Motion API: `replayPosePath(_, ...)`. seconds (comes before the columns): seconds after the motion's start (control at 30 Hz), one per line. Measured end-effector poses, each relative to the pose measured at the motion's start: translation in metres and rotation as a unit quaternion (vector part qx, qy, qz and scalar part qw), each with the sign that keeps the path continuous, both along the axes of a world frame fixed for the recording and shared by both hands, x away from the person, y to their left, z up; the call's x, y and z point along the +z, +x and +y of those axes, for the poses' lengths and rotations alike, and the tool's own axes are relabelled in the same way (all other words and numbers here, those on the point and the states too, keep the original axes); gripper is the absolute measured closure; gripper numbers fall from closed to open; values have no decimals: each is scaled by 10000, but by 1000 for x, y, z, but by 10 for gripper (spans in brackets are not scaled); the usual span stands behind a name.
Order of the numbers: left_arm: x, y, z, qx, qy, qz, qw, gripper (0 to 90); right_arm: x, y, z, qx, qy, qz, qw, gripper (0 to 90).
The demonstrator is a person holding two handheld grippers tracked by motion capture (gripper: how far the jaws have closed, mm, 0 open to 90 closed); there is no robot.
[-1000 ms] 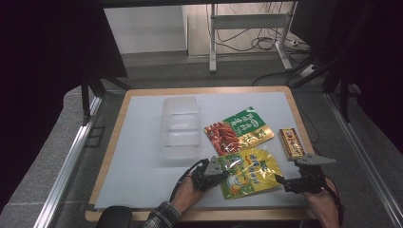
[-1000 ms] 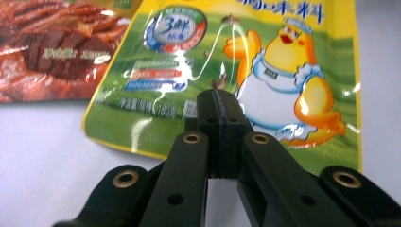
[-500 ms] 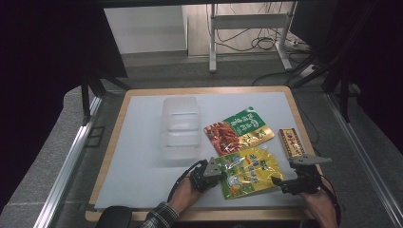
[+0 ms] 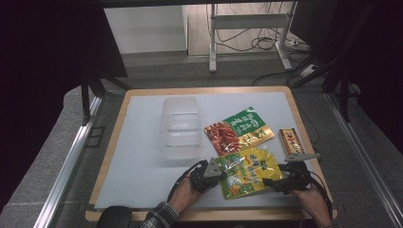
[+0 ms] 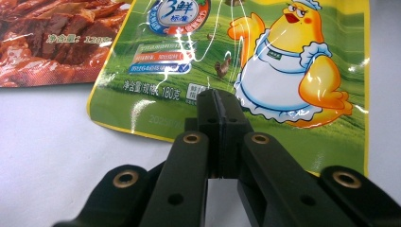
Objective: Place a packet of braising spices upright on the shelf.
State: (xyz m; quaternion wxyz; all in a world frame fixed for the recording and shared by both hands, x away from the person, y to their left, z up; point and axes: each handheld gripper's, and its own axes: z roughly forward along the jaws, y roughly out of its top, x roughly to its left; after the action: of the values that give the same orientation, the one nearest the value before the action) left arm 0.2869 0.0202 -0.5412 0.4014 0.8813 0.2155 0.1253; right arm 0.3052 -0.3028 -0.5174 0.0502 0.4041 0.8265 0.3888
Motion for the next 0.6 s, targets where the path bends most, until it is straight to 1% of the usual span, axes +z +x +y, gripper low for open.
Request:
replayPosePath(0.13, 0, 0, 0, -6, -8, 13, 10000, 900, -3, 4, 3, 64, 126, 118, 9998, 34)
replayPosePath(0.17, 0, 0, 0, -6, -8, 13, 10000, 900, -3, 4, 3, 64, 126, 118, 9998, 34)
replayPosePath(0.2, 0, 0, 0, -3, -14, 15, 10000, 900, -5, 7, 5, 91, 228, 180, 9995, 37)
replayPosePath(0.23, 0, 0, 0, -3, -14, 15, 10000, 900, -5, 7, 5, 91, 228, 180, 9995, 37)
replayPosePath(0.27, 0, 1, 0, -8, -19, 25, 10000, 900, -5, 10, 7, 128, 305, 193, 9993, 43)
replayPosePath(0.3, 0, 1, 0, -8, -19, 25, 10000, 900, -5, 10, 7, 128, 305, 193, 9993, 43)
replayPosePath(0.33, 0, 1, 1, -12, -21, 28, 10000, 900, -6, 12, 8, 161, 439, 262, 9986, 48)
replayPosePath(0.37, 0, 1, 1, -12, -21, 28, 10000, 900, -7, 12, 9, 176, 481, 267, 9983, 50)
replayPosePath(0.53, 0, 1, 1, -17, -32, 34, 10000, 900, -7, 15, 12, 143, 556, 311, 9979, 53)
replayPosePath(0.57, 0, 2, 1, -34, -22, 51, 10000, 900, -7, 16, 11, 122, 681, 405, 9968, 59)
replayPosePath(0.6, 0, 2, 1, -34, -22, 51, 10000, 900, -7, 16, 11, 122, 681, 405, 9968, 59)
